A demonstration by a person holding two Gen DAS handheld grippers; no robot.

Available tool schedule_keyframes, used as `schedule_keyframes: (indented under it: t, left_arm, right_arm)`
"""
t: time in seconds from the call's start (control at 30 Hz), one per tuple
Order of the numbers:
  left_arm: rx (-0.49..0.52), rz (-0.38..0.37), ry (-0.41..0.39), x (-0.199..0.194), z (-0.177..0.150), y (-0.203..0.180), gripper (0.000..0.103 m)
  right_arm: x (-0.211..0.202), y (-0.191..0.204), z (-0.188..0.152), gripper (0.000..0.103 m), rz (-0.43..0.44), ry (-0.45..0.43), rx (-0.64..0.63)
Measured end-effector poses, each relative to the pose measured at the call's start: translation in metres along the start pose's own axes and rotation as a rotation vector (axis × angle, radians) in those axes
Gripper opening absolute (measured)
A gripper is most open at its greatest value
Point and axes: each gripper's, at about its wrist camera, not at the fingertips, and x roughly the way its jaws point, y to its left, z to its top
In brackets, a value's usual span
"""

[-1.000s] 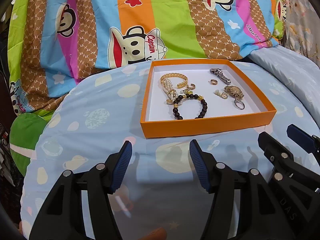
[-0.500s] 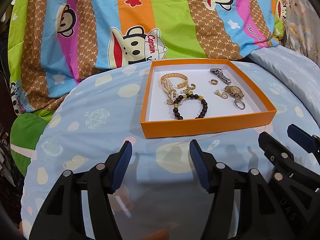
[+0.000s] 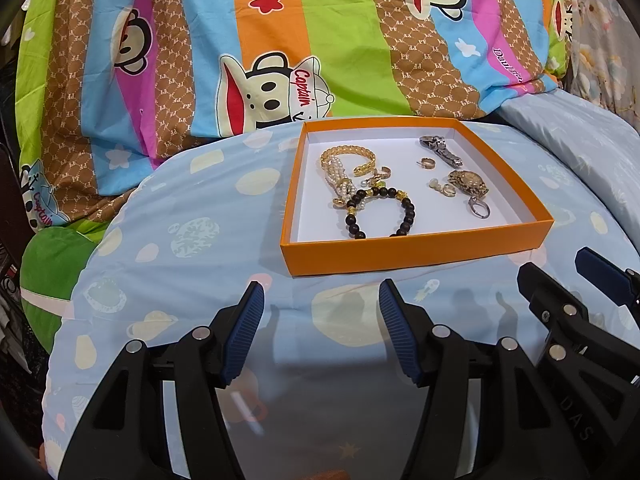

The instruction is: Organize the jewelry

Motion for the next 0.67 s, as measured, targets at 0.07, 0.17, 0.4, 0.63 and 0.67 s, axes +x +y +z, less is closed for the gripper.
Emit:
schedule_keyframes:
  t: [0.07,0.17,0.4,0.63,0.67]
  left_arm:
    - [0.0,0.001,-0.001,-0.0002,0.0,0.0003,0.058]
    - [-0.004,0.004,0.001,0.0003,0.0,0.0006,0.06]
    - [-0.005,0.004,0.001,0.0011,0.0,0.0022,0.061]
    - [-0.002,0.014,0.003,0.001,-0.0002,0.0002,0.061]
    - [-0.001,0.016,0.003,0.001,-0.0002,0.0003,0.061]
  right_arm:
    - [0.0,0.0,0.0,0.058,0.0,-0.001,0.0]
    - [0.0,0.0,-0.0001,0.058,0.001,-0.001,0.0]
    - [0.0,0.0,-0.0001,0.058,-0.001,-0.001,0.0]
    - [0.0002,-0.0019,0.0009,0.058,-0.008,-0.002,-0.003]
    - [0.0004,-0.0025,0.0011,0.058,-0.012,-0.002,-0.004]
